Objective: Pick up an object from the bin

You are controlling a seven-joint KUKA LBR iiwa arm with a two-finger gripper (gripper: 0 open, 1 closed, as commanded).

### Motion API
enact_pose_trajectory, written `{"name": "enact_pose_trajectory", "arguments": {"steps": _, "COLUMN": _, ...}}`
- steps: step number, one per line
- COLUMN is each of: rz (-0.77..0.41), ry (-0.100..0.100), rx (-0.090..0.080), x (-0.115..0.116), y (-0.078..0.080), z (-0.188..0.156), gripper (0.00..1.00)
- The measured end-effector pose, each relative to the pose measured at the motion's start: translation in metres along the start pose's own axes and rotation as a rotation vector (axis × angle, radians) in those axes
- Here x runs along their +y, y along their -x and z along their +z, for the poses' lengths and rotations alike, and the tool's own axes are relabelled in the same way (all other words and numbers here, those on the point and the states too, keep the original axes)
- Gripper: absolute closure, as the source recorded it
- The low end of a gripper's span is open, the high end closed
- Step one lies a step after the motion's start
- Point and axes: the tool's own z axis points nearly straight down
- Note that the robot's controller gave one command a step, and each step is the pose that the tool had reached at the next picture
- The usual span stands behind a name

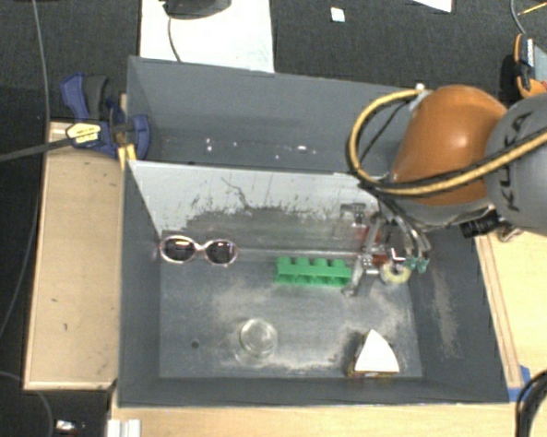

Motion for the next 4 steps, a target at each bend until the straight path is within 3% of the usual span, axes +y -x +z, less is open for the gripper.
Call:
{"name": "enact_pose_trajectory", "arguments": {"steps": 1, "rz": 0.000, "ry": 0.000, "rx": -0.008, "x": 0.000, "y": 0.002, "z": -0.004, "gripper": 0.00}}
{"name": "enact_pose_trajectory", "arguments": {"steps": 2, "rz": 0.303, "ry": 0.002, "rx": -0.009, "x": 0.034, "y": 0.007, "z": 0.098, "gripper": 0.00}}
{"name": "enact_pose_trajectory", "arguments": {"steps": 3, "rz": 0.106, "ry": 0.002, "rx": -0.022, "x": 0.046, "y": 0.016, "z": 0.052, "gripper": 0.00}}
{"name": "enact_pose_trajectory", "arguments": {"steps": 4, "rz": 0.333, "ry": 0.002, "rx": -0.002, "x": 0.037, "y": 0.007, "z": 0.114, "gripper": 0.00}}
